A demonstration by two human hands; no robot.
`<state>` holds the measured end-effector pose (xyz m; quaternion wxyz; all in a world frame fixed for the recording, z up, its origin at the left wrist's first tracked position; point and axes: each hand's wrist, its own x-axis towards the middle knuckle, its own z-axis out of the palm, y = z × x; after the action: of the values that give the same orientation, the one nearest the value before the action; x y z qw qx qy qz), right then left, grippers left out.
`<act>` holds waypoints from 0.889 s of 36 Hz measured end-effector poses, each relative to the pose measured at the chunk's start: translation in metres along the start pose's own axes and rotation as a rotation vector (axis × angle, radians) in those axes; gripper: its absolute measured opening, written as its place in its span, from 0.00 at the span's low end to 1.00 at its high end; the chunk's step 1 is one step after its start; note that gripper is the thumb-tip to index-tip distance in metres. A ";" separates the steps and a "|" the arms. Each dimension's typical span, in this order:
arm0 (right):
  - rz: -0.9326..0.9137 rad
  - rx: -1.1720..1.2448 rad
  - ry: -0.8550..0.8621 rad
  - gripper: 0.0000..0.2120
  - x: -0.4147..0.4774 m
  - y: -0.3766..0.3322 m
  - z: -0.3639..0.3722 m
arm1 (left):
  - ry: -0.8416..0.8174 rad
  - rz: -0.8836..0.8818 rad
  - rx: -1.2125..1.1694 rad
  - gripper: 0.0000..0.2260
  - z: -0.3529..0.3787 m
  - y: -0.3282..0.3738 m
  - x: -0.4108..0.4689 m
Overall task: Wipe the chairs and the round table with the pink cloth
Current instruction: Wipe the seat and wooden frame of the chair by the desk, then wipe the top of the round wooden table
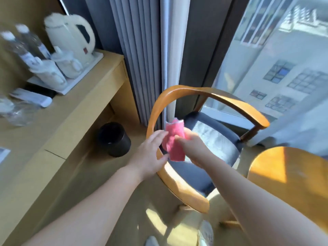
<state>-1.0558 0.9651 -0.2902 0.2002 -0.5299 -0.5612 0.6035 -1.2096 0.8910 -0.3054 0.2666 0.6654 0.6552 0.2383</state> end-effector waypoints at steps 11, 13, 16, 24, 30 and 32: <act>-0.114 0.100 -0.085 0.22 -0.157 -0.059 -0.049 | -0.089 0.372 -0.022 0.30 -0.027 0.103 -0.046; -0.127 0.107 -0.047 0.23 -0.182 -0.059 -0.061 | -0.145 0.389 -0.091 0.27 -0.030 0.121 -0.052; -0.139 0.117 0.024 0.28 -0.214 -0.051 -0.080 | -0.264 0.463 -0.154 0.22 -0.030 0.150 -0.060; -0.117 0.211 0.122 0.16 -0.288 -0.028 -0.123 | -0.595 0.559 -0.304 0.19 -0.013 0.221 -0.085; -0.094 0.278 0.233 0.14 -0.338 -0.003 -0.159 | -0.625 0.529 -0.378 0.17 0.023 0.272 -0.098; -0.098 0.313 0.262 0.14 -0.357 0.009 -0.175 | -0.608 0.526 -0.374 0.17 0.042 0.290 -0.103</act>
<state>-0.7735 0.7449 -0.1170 0.3805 -0.5381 -0.4549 0.5989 -0.9681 0.7861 -0.1397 0.4935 0.7895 0.3011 0.2060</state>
